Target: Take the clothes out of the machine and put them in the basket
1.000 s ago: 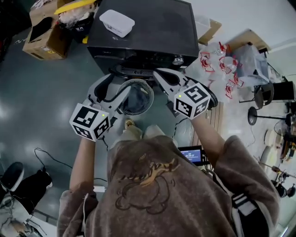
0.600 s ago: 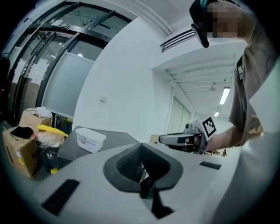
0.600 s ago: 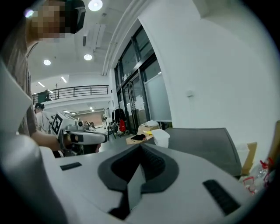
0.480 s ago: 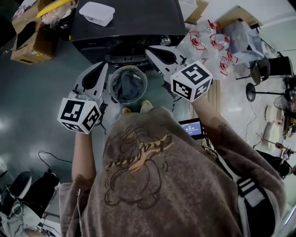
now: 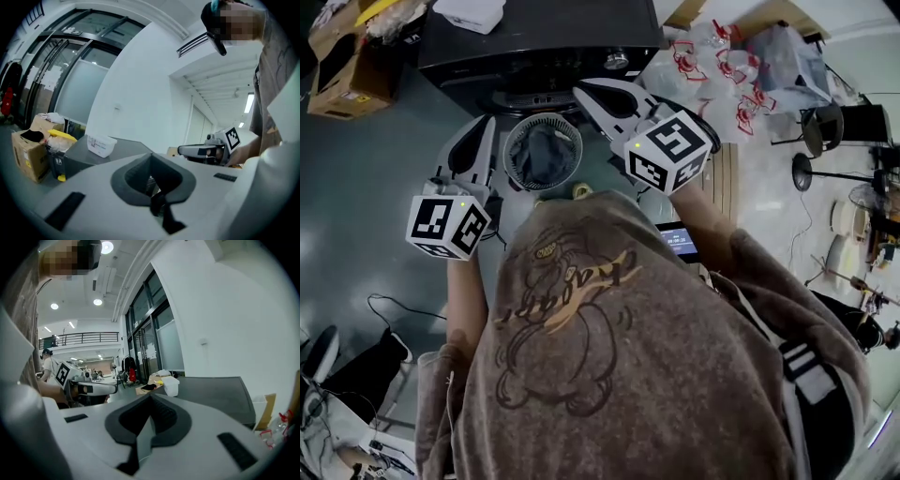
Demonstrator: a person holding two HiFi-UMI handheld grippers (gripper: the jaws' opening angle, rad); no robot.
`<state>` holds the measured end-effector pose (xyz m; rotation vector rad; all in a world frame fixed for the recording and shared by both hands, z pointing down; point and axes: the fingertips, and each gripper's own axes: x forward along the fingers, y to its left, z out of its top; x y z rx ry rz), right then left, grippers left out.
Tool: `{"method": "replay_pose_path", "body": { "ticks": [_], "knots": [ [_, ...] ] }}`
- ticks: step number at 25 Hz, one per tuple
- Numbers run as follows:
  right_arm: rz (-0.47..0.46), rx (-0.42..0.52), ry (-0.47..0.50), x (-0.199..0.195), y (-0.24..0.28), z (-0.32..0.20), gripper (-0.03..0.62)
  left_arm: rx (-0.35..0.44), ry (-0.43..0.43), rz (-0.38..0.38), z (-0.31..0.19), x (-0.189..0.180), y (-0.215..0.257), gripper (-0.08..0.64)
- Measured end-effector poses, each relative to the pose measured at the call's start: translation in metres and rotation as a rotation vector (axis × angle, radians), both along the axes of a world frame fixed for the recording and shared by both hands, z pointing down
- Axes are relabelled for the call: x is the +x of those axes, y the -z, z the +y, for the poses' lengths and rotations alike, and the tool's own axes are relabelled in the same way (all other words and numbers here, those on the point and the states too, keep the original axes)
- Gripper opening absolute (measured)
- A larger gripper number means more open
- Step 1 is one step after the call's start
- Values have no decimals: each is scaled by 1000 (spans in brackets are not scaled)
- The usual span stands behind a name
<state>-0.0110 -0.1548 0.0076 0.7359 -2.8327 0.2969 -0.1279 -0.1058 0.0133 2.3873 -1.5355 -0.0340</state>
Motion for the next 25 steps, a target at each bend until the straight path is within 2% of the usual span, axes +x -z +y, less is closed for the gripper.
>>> {"method": "replay_pose_path", "body": {
  "ticks": [9, 17, 25],
  "knots": [
    [-5, 4, 18, 11, -12, -6, -3, 8, 20, -39, -7, 9, -13, 6],
    [-25, 0, 19, 12, -13, -10, -3, 12, 31, -34, -12, 16, -11, 5],
    [-46, -4, 19, 2, -14, -11, -5, 27, 72, -33, -14, 5, -5, 6]
  ]
}}
